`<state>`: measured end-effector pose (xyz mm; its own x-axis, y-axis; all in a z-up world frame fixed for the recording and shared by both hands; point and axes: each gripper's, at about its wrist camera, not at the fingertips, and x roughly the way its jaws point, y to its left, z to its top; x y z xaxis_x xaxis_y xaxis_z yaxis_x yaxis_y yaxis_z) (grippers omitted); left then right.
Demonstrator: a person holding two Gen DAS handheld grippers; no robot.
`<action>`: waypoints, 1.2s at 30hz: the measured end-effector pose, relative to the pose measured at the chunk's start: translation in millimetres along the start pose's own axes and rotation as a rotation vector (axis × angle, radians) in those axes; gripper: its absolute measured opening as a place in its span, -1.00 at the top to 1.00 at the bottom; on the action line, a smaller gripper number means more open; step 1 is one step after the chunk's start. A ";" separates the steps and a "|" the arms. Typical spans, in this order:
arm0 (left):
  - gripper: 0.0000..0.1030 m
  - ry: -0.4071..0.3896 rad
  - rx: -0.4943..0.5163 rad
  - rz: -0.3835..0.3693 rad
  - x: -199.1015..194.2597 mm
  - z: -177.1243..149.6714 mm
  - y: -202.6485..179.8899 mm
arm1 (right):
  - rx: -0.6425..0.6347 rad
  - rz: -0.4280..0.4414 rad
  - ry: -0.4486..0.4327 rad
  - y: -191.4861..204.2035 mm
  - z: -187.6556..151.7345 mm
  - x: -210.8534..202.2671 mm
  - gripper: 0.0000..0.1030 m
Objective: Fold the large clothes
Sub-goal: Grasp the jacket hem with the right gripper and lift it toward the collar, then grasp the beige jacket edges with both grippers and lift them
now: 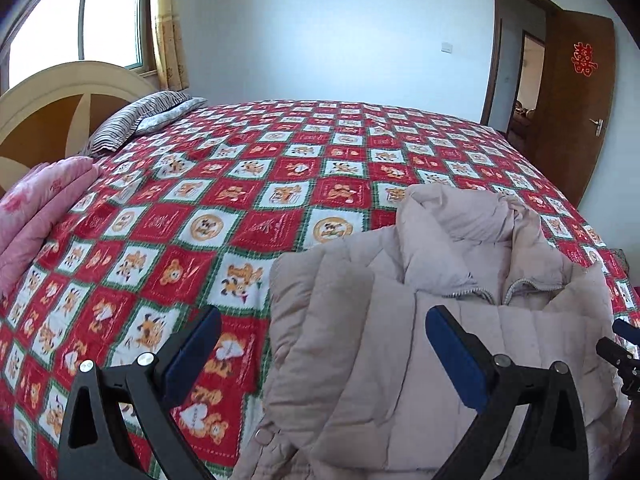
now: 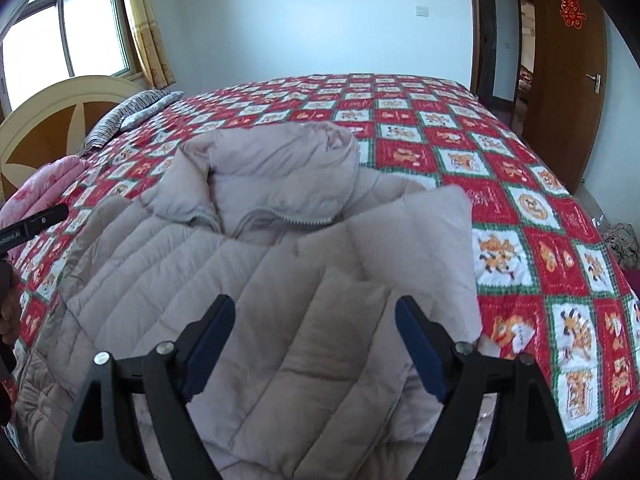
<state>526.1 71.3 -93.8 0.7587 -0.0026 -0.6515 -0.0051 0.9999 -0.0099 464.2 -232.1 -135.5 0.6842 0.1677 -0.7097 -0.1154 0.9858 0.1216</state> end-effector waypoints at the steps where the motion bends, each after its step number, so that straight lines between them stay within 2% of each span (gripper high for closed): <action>1: -0.98 -0.005 0.011 0.000 5.9 6.0 -5.6 | 0.006 0.000 -0.002 -2.8 7.9 3.7 -0.65; 8: -0.98 0.069 0.070 -0.037 68.5 41.5 -50.4 | 0.036 -0.001 0.036 -25.2 62.9 46.6 -0.65; 15: -0.98 0.119 0.099 -0.068 127.4 74.7 -74.1 | 0.050 0.026 0.085 -37.1 109.6 98.1 -0.65; 19: -0.98 0.147 0.124 -0.058 161.8 90.1 -81.2 | -0.012 0.019 0.122 -34.1 130.4 129.7 -0.65; 23: -0.96 0.157 0.122 -0.080 182.9 95.2 -82.8 | -0.061 0.014 0.180 -33.7 140.7 159.9 -0.64; 25: -0.72 0.145 0.149 -0.102 184.5 94.8 -87.5 | -0.093 0.007 0.204 -31.5 143.0 170.7 -0.25; 26: -0.41 0.149 0.167 -0.118 185.7 94.1 -90.4 | -0.105 0.016 0.225 -30.4 142.8 175.3 0.15; 27: -0.10 0.159 0.186 -0.140 187.2 93.3 -94.0 | -0.105 0.036 0.242 -30.2 143.2 178.3 0.43; 28: 0.06 0.168 0.201 -0.159 188.5 93.0 -97.0 | -0.113 0.044 0.248 -28.0 141.9 178.1 0.50; 29: 0.42 0.176 0.217 -0.179 189.0 91.9 -100.5 | -0.130 0.033 0.240 -26.2 141.5 176.2 0.69; 30: 0.71 0.175 0.233 -0.188 187.5 90.7 -102.9 | -0.154 0.017 0.226 -22.5 139.7 170.4 0.80; 33: 0.89 0.127 0.282 -0.182 171.5 88.8 -104.5 | -0.168 -0.004 0.193 -21.2 137.3 154.2 0.86; 36: 0.93 0.085 0.259 -0.215 148.1 90.3 -92.7 | -0.178 -0.018 0.142 -24.9 130.8 127.5 0.88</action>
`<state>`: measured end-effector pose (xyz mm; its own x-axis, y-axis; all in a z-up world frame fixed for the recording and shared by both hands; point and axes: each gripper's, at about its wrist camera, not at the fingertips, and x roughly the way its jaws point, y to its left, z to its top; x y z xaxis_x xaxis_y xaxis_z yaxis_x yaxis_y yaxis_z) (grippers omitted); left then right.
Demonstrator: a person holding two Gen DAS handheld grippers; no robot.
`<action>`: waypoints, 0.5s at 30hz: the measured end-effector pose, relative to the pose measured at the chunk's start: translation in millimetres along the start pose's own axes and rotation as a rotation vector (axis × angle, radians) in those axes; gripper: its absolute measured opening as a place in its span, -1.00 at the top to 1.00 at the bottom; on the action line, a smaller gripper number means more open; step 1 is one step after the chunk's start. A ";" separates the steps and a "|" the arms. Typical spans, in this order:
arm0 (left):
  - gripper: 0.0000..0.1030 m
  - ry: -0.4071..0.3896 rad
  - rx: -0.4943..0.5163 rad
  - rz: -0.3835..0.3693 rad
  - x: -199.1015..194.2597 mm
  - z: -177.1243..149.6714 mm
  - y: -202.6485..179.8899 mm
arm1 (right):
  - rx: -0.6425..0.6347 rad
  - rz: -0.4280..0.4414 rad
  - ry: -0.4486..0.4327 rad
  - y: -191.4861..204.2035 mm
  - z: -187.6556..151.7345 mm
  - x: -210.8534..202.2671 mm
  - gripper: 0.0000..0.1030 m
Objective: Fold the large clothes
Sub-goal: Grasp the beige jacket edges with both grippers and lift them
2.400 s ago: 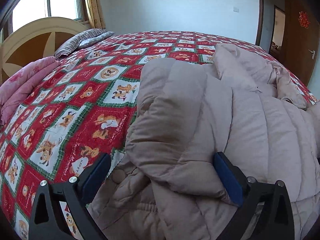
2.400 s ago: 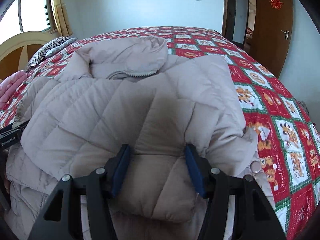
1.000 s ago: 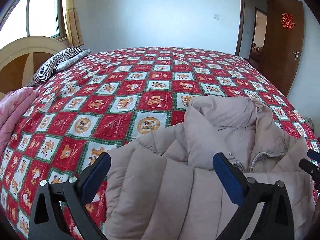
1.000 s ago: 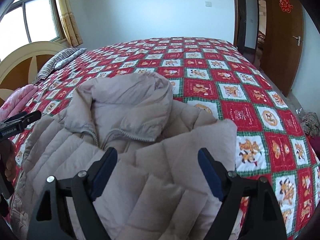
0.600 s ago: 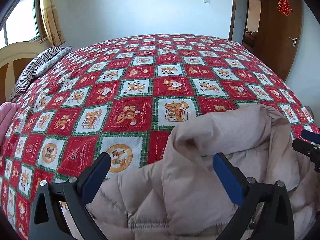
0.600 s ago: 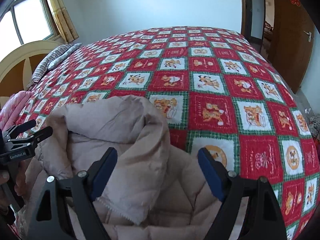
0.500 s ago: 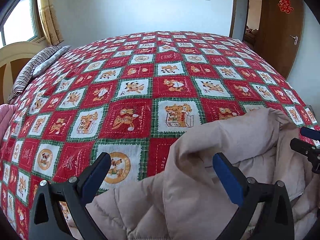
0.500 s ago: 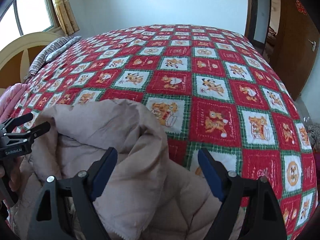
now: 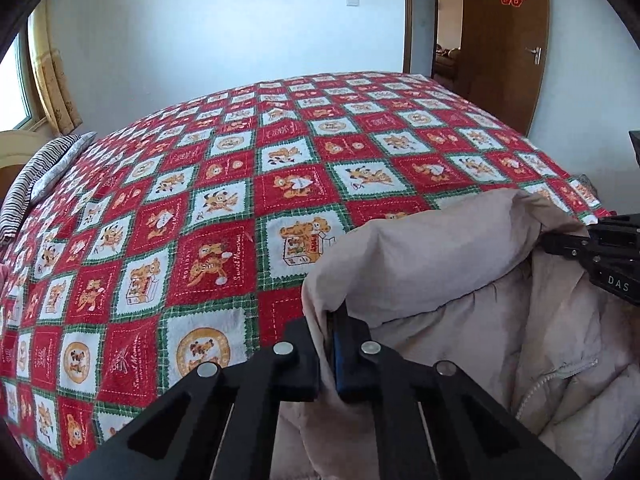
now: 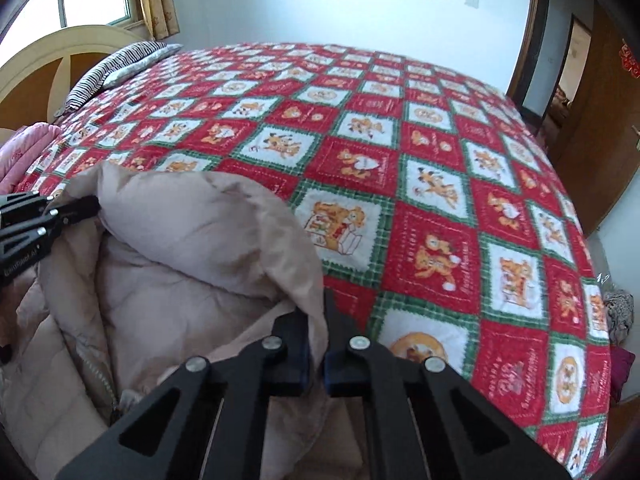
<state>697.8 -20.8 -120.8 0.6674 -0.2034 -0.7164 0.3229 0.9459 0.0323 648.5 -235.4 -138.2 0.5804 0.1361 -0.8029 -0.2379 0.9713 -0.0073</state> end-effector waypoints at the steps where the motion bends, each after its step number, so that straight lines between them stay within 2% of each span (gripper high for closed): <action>1: 0.93 -0.015 -0.003 -0.009 -9.0 -1.9 2.0 | 0.000 0.000 -0.013 -0.7 -3.0 -6.7 0.88; 5: 0.95 -0.051 0.019 -0.039 -37.0 -24.4 0.1 | -0.006 0.000 -0.031 -2.1 -25.5 -22.1 0.91; 8: 0.97 0.000 0.041 -0.025 -26.5 -50.8 -5.2 | -0.019 -0.015 0.037 -1.8 -48.0 -5.0 0.92; 10: 0.98 0.040 0.021 -0.022 -15.0 -62.9 -2.1 | -0.013 -0.016 0.053 -1.6 -56.8 1.5 0.92; 15: 0.98 0.059 -0.015 -0.041 -7.5 -66.4 5.5 | -0.086 -0.028 0.062 6.8 -54.9 -13.5 0.86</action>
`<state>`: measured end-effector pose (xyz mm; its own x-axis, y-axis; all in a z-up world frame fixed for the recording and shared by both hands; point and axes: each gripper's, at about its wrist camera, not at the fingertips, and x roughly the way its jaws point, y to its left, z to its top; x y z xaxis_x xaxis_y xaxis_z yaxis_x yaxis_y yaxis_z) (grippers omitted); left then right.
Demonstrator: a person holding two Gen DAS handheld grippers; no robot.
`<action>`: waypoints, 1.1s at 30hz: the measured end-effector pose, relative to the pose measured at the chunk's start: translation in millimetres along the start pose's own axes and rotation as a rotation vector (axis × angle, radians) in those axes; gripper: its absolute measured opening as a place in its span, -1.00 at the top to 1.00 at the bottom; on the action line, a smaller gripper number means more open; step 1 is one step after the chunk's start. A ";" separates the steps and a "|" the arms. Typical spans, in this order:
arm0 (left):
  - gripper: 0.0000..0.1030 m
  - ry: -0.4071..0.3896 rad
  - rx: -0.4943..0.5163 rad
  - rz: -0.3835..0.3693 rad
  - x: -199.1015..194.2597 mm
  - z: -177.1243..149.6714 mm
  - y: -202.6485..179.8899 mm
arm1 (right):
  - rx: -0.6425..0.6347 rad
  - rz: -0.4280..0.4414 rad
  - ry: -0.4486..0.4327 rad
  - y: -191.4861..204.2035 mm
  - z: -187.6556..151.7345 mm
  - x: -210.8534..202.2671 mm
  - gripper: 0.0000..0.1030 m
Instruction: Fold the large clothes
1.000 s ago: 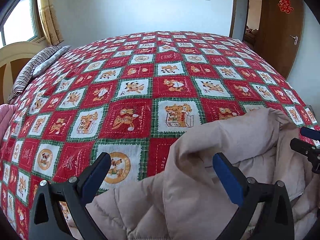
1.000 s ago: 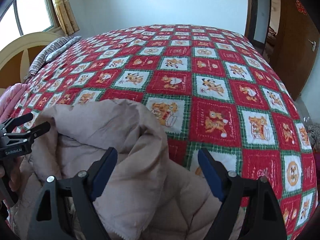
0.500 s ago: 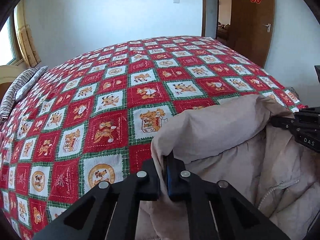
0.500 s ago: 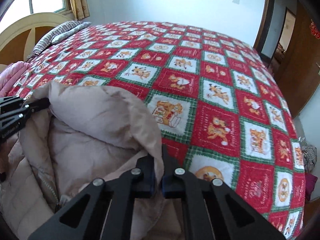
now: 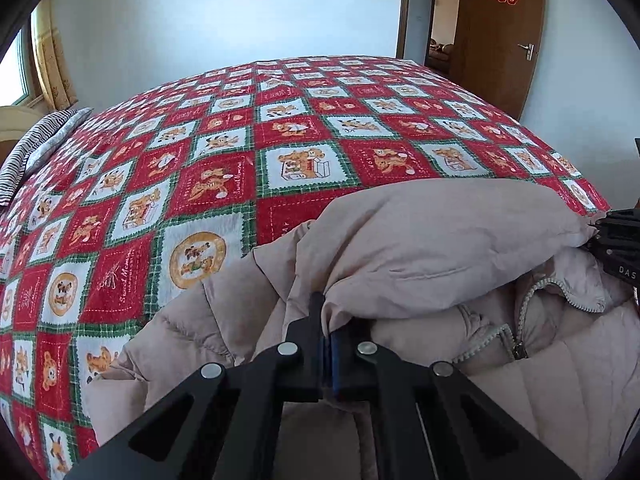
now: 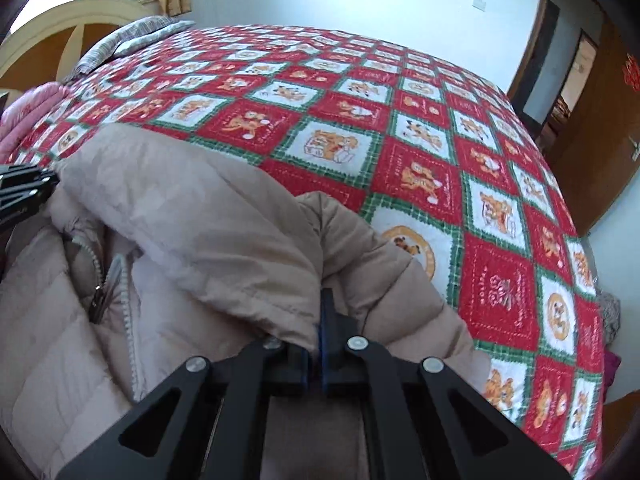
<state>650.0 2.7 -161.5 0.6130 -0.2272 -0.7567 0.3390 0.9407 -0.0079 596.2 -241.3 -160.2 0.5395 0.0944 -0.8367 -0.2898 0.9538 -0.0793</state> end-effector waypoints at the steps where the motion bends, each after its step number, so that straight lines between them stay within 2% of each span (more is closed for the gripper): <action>1: 0.98 0.002 0.002 0.000 0.8 -0.5 -0.3 | -0.011 -0.008 0.003 -0.1 -1.1 -5.5 0.80; 2: 0.98 0.003 0.003 -0.004 1.0 -1.4 -0.7 | -0.016 -0.016 -0.002 -1.1 -0.6 -13.3 0.65; 3: 0.98 0.003 0.003 -0.007 1.5 -1.7 -0.2 | -0.014 -0.015 -0.014 -2.8 -1.5 -22.5 0.39; 4: 0.98 0.003 0.001 -0.009 1.6 -2.6 0.3 | -0.003 -0.011 -0.030 -3.1 -6.0 -31.5 0.21; 5: 0.98 0.001 0.001 -0.011 2.2 -3.3 0.6 | 0.010 -0.005 -0.057 -3.7 -8.3 -40.9 -0.11; 6: 0.98 0.000 0.005 -0.009 3.1 -3.7 0.2 | 0.027 -0.003 -0.095 -4.0 -9.0 -50.2 -0.22; 9: 0.98 -0.001 0.024 0.008 5.8 -4.6 -3.4 | 0.123 0.029 -0.182 -1.5 3.3 -62.8 -0.22; 12: 0.98 -0.006 0.039 0.027 5.7 -5.5 -6.4 | 0.212 0.052 -0.199 6.9 31.3 -39.5 -0.22; 16: 0.96 -0.043 0.042 0.085 -4.0 -6.3 -8.5 | 0.257 0.059 -0.129 19.1 47.9 8.5 -0.21; 18: 0.95 -0.072 0.055 0.102 -17.1 -8.0 -14.1 | 0.252 0.050 -0.080 25.1 44.6 25.0 -0.15; 20: 0.95 -0.112 0.079 0.112 -32.8 -9.5 -21.8 | 0.229 0.032 -0.072 31.0 36.8 30.7 -0.15; 23: 0.94 -0.188 0.087 0.068 -57.4 -6.9 -31.0 | 0.210 0.032 -0.067 31.4 26.9 31.1 -0.15; 26: 0.93 -0.255 0.018 -0.016 -77.3 1.7 -30.2 | 0.218 0.039 -0.068 28.9 23.0 33.7 -0.15; 28: 0.92 -0.290 -0.022 -0.048 -85.2 10.4 -31.2 | 0.211 0.034 -0.068 30.2 19.9 37.6 -0.15; 29: 0.84 -0.300 -0.028 -0.051 -84.9 16.6 -34.2 | 0.208 0.031 -0.067 32.2 18.9 40.2 -0.15; 31: 0.17 -0.283 -0.006 -0.011 -74.8 34.4 -45.7 | 0.195 0.020 -0.069 36.1 16.8 43.2 -0.15; 32: -0.56 -0.264 -0.002 0.023 -65.4 44.9 -51.3 | 0.189 0.015 -0.071 37.8 16.0 42.9 -0.15; 33: -0.83 -0.256 -0.008 0.039 -56.5 52.4 -54.1 | 0.184 0.010 -0.072 39.1 15.0 42.7 -0.15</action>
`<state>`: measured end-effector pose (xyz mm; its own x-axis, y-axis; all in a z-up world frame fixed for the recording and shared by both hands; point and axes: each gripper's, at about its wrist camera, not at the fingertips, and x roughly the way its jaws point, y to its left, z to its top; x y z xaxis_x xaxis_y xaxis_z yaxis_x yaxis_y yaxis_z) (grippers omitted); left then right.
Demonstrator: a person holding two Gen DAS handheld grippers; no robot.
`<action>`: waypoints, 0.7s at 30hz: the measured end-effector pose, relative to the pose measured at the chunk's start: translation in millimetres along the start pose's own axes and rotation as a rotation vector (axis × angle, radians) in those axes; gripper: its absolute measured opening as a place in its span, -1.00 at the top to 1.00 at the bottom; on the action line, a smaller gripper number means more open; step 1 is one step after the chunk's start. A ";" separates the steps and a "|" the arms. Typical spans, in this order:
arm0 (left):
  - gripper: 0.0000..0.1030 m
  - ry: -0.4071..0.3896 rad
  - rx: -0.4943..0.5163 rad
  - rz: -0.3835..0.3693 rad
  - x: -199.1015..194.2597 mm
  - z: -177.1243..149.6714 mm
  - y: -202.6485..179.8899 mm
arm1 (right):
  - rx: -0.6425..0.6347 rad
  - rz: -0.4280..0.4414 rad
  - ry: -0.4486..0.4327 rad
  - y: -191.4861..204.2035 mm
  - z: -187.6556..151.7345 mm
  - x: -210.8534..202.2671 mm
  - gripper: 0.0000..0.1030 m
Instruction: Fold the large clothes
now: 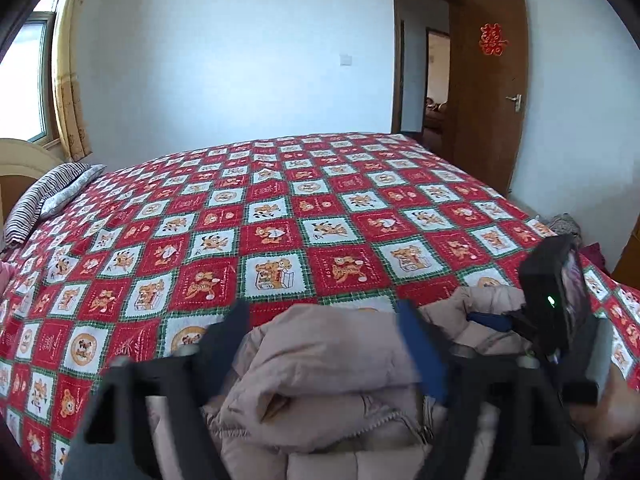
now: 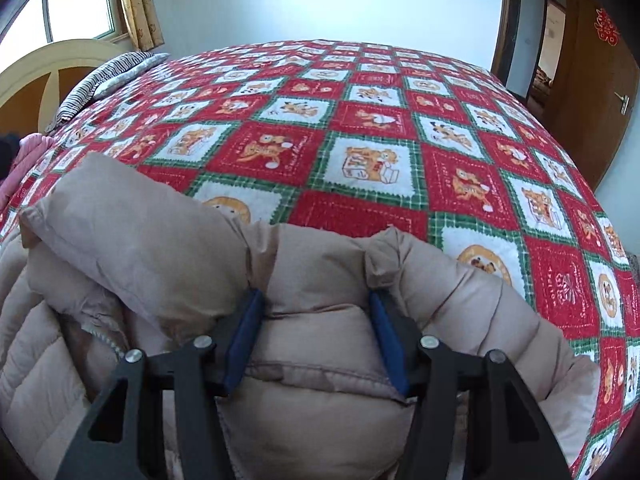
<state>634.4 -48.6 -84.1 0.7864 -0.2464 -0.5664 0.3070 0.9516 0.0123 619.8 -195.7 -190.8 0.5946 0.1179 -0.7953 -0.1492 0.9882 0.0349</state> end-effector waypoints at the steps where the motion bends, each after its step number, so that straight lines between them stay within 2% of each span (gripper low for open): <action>1: -0.83 0.001 -0.006 0.011 12.2 3.8 -1.9 | -0.001 0.001 0.000 0.3 -0.7 -0.6 -0.15; 4: -0.83 0.140 0.012 0.039 52.4 -3.3 -4.8 | 0.017 0.033 -0.028 -4.0 -3.3 -10.8 -0.15; 7: -0.83 0.228 0.026 0.066 73.3 -31.3 -3.0 | 0.064 0.048 -0.132 -11.6 -3.0 -32.8 -0.15; 9: -0.83 0.248 0.015 0.070 78.8 -47.0 1.4 | 0.084 0.037 -0.177 -13.9 0.5 -39.8 -0.15; 11: -0.83 0.257 -0.012 0.061 81.2 -53.5 5.3 | 0.082 0.040 -0.170 -11.4 4.1 -35.5 -0.15; 14: -0.85 0.262 -0.004 0.068 84.5 -57.0 3.0 | 0.047 0.052 -0.078 -4.6 3.0 -14.1 -0.15; 17: -0.91 0.256 -0.019 0.072 86.8 -60.0 4.1 | 0.059 0.055 -0.027 -6.1 2.5 -3.6 -0.15; 19: -0.91 0.217 -0.040 0.071 77.9 -56.2 7.0 | 0.095 0.081 -0.017 -12.5 -1.8 2.8 -0.13; 21: -0.91 0.135 -0.092 0.069 57.5 -47.7 14.9 | 0.087 0.069 -0.019 -11.1 -4.7 3.1 -0.12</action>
<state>658.6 -39.8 -155.8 0.7230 -0.1589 -0.6723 0.1999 0.9797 -0.0167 619.6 -206.8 -196.5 0.6000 0.1867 -0.7779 -0.1219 0.9824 0.1418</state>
